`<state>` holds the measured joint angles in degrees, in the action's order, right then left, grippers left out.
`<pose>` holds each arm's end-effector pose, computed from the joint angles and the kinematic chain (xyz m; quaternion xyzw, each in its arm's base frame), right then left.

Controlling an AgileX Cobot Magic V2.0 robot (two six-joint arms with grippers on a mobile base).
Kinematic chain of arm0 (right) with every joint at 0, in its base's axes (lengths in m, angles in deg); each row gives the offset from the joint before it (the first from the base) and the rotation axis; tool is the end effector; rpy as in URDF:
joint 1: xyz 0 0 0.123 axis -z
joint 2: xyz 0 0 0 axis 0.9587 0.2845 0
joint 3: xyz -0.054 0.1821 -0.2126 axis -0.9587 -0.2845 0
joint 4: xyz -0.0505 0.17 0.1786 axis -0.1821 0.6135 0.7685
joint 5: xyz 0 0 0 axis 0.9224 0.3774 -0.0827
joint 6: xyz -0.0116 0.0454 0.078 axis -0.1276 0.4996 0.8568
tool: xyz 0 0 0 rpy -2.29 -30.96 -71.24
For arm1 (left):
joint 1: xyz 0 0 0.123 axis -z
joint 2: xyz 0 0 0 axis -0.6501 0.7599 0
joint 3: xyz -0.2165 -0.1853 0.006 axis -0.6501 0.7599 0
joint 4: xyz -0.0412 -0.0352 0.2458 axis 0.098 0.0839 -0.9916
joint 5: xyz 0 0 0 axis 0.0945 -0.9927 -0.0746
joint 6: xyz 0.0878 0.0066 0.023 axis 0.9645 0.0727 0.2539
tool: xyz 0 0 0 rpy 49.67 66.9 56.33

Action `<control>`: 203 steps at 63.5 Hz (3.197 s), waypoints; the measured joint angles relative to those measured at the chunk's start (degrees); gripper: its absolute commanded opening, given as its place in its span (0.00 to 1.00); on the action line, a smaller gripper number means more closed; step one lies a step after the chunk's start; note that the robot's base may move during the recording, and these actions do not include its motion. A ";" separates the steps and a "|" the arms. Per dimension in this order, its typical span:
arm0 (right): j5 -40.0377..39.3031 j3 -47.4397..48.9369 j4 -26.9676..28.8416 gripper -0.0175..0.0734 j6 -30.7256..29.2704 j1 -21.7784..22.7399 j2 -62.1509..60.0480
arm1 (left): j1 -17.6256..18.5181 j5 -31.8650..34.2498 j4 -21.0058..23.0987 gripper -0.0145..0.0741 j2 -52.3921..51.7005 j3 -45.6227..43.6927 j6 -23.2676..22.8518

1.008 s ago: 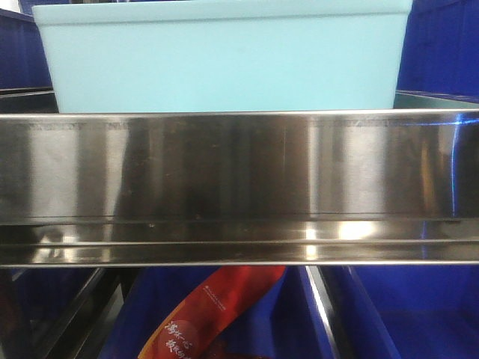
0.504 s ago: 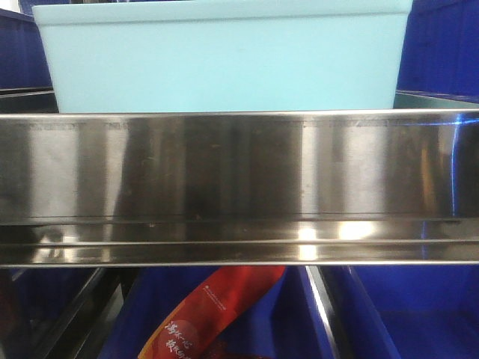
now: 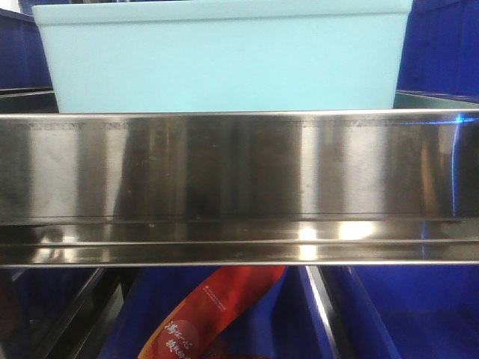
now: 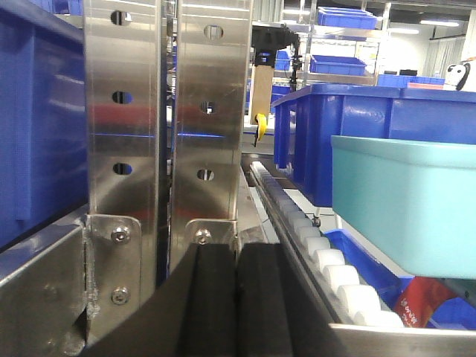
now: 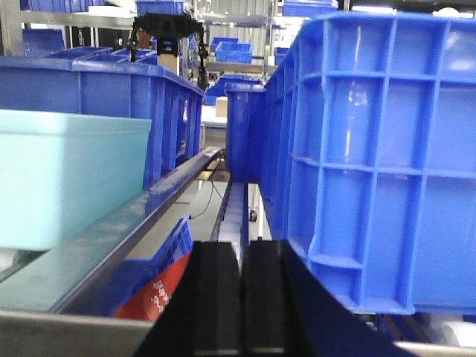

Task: Fetch blue bin and place on conveyor start

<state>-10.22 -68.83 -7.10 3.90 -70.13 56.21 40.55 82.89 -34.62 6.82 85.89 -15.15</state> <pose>0.0561 -0.0033 0.2149 0.0125 0.6682 -0.0295 0.7433 0.0563 0.0000 0.2152 -0.0134 0.6671 -0.0147 0.7447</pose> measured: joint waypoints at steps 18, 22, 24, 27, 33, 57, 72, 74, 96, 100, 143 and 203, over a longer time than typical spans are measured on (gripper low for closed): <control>7.67 4.28 0.00 0.01 0.00 0.00 -0.02 | 0.00 -5.96 0.00 0.04 -0.09 -6.40 0.00; 11.52 7.56 0.00 0.01 0.00 0.00 -0.12 | 0.00 -9.16 0.00 0.04 -0.09 -9.59 0.00; 13.14 9.09 0.00 0.01 0.00 0.00 -0.12 | 0.00 -10.65 0.00 0.04 -0.09 -11.13 0.00; 15.33 11.81 0.00 0.01 0.00 0.00 -0.12 | 0.00 -13.17 0.00 0.04 -0.09 -13.78 0.00; 18.65 16.74 0.00 0.01 0.00 0.00 1.00 | 0.00 -17.12 0.00 0.04 1.62 -18.77 0.00; 29.71 39.37 0.00 0.01 0.00 0.00 21.41 | 0.00 -30.03 -0.11 0.04 22.82 -40.52 0.00; 35.05 48.52 0.68 0.01 0.00 0.00 35.11 | 0.00 -24.77 -0.11 0.04 32.81 -44.43 0.00; 35.16 48.81 1.17 0.01 0.00 0.00 36.10 | 0.00 -24.29 0.02 0.04 33.82 -44.43 0.00; 40.67 57.83 9.70 0.02 -2.06 -9.09 50.97 | 9.73 -32.06 4.28 0.04 50.23 -57.31 3.87; 40.67 59.43 9.97 0.02 -1.03 -11.42 54.51 | 12.71 -32.35 4.17 0.04 53.37 -59.96 3.90; 54.96 89.25 -4.92 0.04 22.10 -18.29 87.59 | 23.47 -51.28 -24.41 0.04 88.36 -91.86 -32.42; 67.79 104.35 -4.90 0.46 22.47 -18.29 105.25 | 19.70 -57.08 -16.50 0.46 99.62 -97.60 -27.94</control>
<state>57.56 35.52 -12.00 26.36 -88.42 161.46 60.25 25.80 -51.12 106.44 -11.71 -43.09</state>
